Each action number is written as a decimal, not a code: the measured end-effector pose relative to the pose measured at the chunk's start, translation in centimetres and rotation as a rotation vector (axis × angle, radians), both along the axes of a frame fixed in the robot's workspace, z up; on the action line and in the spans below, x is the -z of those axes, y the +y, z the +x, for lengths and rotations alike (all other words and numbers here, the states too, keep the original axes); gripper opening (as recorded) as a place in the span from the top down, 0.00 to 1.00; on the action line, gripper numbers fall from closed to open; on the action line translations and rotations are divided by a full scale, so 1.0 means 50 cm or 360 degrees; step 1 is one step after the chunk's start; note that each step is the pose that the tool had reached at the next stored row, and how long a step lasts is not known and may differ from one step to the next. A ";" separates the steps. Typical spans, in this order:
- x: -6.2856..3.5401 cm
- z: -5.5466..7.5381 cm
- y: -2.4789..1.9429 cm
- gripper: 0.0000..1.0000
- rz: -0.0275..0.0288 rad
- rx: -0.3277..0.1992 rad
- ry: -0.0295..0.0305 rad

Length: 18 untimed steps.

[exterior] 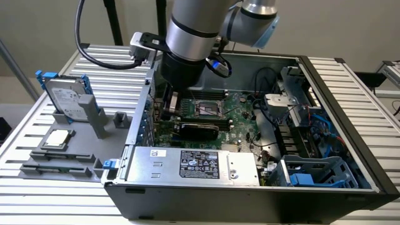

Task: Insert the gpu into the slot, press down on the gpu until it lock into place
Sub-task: 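Press down on the gpu until it lock into place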

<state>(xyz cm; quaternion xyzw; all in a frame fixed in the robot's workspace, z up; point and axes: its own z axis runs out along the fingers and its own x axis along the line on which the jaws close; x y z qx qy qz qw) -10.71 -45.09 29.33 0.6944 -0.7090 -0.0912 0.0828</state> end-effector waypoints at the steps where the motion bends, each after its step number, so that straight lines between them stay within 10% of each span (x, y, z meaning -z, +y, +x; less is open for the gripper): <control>1: 0.000 -0.002 0.0000 0.89 -0.00023 0.0000 0.00024; 18: -0.001 -0.021 0.0034 0.89 -0.00092 0.0018 0.00324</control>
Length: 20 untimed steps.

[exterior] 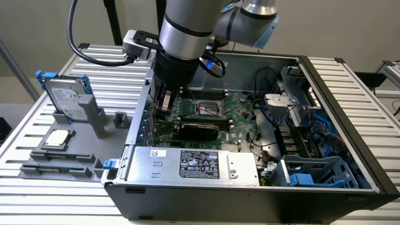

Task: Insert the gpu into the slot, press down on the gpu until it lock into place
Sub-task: 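Press down on the gpu until it lock into place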

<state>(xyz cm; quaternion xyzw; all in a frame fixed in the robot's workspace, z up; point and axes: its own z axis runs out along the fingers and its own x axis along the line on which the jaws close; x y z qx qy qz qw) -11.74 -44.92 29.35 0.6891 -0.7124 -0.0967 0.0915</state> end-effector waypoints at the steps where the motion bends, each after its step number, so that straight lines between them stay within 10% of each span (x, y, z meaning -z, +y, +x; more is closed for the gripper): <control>1: 0.000 -0.001 0.0005 0.89 0.00000 0.0002 0.00008; 20: 0.000 -0.008 0.0063 0.89 -0.00041 0.0078 0.00105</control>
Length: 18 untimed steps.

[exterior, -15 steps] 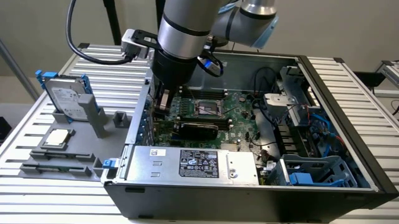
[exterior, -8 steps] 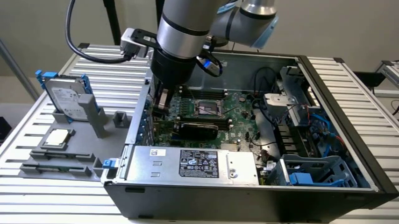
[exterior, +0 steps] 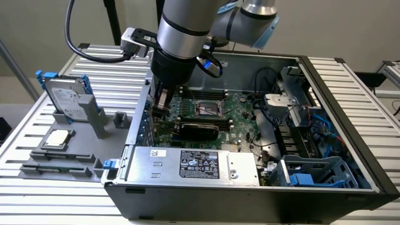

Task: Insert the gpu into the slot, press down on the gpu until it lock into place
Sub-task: 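Press down on the gpu until it lock into place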

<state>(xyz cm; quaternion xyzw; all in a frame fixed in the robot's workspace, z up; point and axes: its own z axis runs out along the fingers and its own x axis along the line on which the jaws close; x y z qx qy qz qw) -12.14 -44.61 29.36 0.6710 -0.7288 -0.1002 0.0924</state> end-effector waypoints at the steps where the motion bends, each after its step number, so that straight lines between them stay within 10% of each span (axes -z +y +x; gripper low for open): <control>1: 0.000 0.000 0.0001 0.89 -0.00001 0.0004 0.00008; 11: -0.005 -0.001 0.0008 0.89 -0.00015 0.0039 0.00157; 18: -0.013 0.015 -0.0012 0.89 -0.00438 0.0052 0.00289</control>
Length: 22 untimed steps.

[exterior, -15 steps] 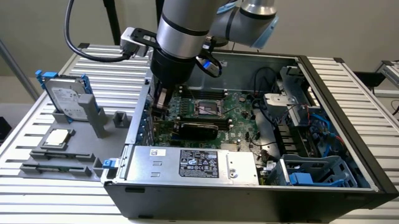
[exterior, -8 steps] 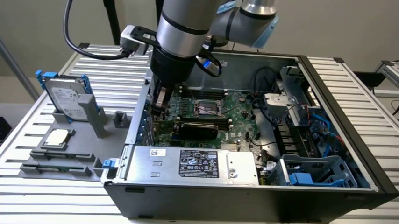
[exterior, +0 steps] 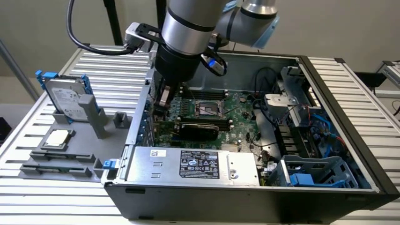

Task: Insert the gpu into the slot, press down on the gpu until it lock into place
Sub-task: 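Press down on the gpu until it lock into place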

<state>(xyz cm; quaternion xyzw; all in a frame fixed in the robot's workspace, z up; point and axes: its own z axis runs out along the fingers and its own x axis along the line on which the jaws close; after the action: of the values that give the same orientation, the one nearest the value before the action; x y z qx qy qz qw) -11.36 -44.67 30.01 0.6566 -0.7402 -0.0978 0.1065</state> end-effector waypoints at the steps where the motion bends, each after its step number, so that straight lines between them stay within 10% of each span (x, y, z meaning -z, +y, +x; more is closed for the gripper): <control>1: 0.000 0.000 -0.0014 0.89 -0.00013 0.0002 0.00001; 22: 0.013 -0.013 0.0032 0.89 -0.00075 0.0132 -0.00004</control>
<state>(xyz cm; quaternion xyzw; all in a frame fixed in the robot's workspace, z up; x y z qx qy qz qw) -12.03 -44.51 29.35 0.6251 -0.7671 -0.1003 0.1038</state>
